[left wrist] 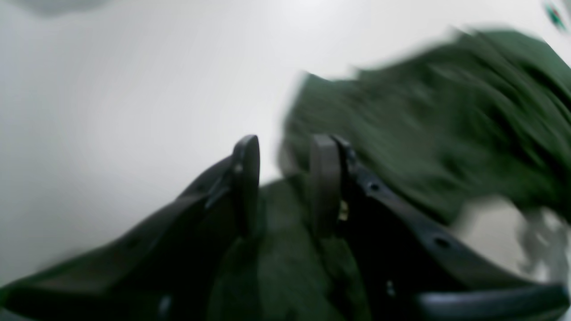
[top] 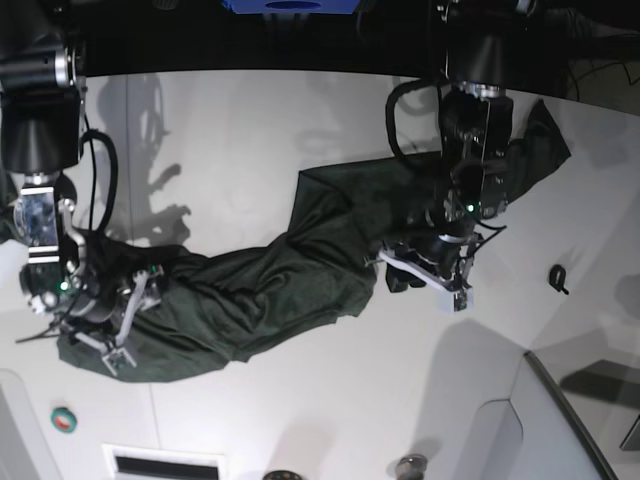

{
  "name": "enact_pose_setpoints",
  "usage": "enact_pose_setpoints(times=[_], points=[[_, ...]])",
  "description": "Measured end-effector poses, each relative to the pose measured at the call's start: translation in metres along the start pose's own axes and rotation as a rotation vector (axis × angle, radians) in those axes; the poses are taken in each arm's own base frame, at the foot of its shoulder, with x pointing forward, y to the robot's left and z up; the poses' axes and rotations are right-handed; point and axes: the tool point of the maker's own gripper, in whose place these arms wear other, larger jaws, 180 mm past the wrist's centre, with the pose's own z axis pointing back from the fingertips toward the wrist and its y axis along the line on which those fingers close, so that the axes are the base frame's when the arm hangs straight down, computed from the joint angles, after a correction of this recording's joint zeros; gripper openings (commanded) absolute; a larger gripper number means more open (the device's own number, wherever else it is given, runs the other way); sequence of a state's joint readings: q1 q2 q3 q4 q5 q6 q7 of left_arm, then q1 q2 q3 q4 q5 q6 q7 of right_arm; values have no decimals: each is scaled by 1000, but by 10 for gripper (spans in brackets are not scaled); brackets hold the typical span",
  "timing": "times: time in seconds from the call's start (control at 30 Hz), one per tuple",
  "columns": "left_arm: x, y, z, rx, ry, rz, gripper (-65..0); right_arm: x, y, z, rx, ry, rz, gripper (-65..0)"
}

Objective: Layout the t-shirt on the table in an organized manner, then fold the t-shirt properly
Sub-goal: 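Release the shirt and grasp the bundle with both grippers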

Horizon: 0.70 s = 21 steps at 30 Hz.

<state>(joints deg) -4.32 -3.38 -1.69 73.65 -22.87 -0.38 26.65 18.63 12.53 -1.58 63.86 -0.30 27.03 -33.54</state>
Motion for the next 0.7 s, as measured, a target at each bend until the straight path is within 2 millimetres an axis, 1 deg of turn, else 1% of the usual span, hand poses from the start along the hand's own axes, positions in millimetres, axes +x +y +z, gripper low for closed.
enact_pose_setpoints(times=[0.03, 0.13, 0.23, 0.3, 0.33, 0.4, 0.47, 0.53, 0.57, 0.63, 0.7], points=[[1, 4, -5, 14, 8, 4, -451, 4, -4, -4, 2, 1, -13, -162], [-2, 11, -17, 32, 45, 14, -449, 1, -5, -16, 23, 43, -45, -162], [-7, 10, -27, 34, 71, 20, -449, -2, -2, -16, 28, 50, -47, -162], [-14, 10, -31, 38, 99, 30, -449, 1, 5, -16, 36, 45, -44, -162], [-16, 9, -32, 37, 107, 33, -449, 7, 10, -16, 43, 30, -45, -162], [-19, 6, -34, 35, 115, 47, -449, 16, 18, -18, 59, 4, -51, -162], [-20, 3, -37, 30, 118, 42, -449, 20, 25, -19, 70, -1, -53, -162], [-21, -2, -41, 27, 125, 52, -449, 16, 31, -22, 84, 12, -60, -162], [-24, -6, -44, 21, 135, 63, -449, 11, 33, -25, 90, 28, -64, -162], [-37, -13, -50, 13, 173, 79, -449, 2, 37, -31, 107, 34, -82, -162], [-38, -17, -56, -4, 168, 96, -449, -9, 43, -38, 126, 41, -103, -165]])
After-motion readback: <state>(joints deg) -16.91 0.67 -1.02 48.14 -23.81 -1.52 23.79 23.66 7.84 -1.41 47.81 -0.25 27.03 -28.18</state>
